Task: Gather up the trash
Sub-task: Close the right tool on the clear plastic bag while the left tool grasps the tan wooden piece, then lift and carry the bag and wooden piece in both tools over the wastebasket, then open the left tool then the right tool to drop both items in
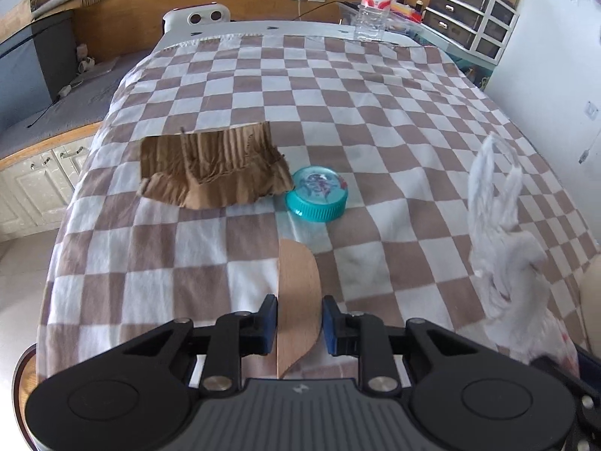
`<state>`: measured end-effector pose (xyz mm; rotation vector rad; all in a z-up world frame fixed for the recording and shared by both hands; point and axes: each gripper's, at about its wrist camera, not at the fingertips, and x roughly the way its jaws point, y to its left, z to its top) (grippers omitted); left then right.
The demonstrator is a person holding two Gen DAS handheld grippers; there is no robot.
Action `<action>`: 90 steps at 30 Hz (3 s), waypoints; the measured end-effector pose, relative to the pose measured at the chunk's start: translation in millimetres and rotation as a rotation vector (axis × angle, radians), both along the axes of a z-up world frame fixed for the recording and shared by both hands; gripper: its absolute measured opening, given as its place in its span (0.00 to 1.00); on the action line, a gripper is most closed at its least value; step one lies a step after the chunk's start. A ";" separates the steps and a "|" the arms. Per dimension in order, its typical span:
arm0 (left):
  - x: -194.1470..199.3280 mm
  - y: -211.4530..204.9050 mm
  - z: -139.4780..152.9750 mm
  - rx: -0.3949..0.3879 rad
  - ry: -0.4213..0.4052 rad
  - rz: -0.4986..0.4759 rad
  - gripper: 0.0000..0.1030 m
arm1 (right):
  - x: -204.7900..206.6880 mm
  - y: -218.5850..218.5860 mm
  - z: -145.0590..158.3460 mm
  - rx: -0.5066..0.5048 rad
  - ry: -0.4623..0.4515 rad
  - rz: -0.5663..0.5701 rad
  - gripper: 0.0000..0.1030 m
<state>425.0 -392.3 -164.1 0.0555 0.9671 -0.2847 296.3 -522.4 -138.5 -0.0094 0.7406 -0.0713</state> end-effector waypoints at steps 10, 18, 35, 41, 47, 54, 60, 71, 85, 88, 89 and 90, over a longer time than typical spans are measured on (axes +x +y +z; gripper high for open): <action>-37.0 44.1 37.3 -0.064 -0.038 -0.018 0.26 | -12.0 24.2 20.0 0.013 -0.009 -0.016 0.19; -69.0 87.0 63.0 -0.110 -0.082 -0.039 0.26 | -30.3 59.5 40.2 0.004 -0.025 -0.017 0.19; -99.3 195.9 83.1 -0.129 -0.148 -0.108 0.26 | -56.4 161.8 69.9 0.034 -0.048 -0.094 0.19; -99.3 250.5 84.3 -0.121 -0.159 -0.083 0.26 | -52.4 211.1 72.8 0.043 -0.051 -0.077 0.19; -98.0 306.2 83.1 -0.108 -0.158 -0.038 0.26 | -39.8 254.5 70.9 0.072 -0.044 -0.055 0.19; -94.7 361.7 79.7 -0.098 -0.157 0.027 0.26 | -16.8 302.6 64.0 0.093 -0.017 -0.015 0.19; -89.5 400.9 68.6 -0.085 -0.136 0.100 0.26 | 8.2 337.7 51.3 0.114 0.019 0.043 0.19; -72.8 466.5 9.6 -0.051 0.011 0.241 0.26 | 56.0 375.9 -16.2 0.243 0.231 0.088 0.19; -29.7 477.6 -118.2 -0.002 0.319 0.209 0.26 | 87.3 415.5 -134.0 0.296 0.593 0.124 0.20; -10.9 475.2 -135.7 -0.006 0.331 0.207 0.26 | 93.1 420.2 -142.0 0.289 0.624 0.140 0.20; -5.0 474.8 -139.8 -0.003 0.328 0.207 0.26 | 95.1 421.5 -144.0 0.286 0.632 0.144 0.20; 2.0 474.0 -143.6 -0.001 0.324 0.205 0.26 | 95.9 422.0 -146.3 0.286 0.639 0.149 0.20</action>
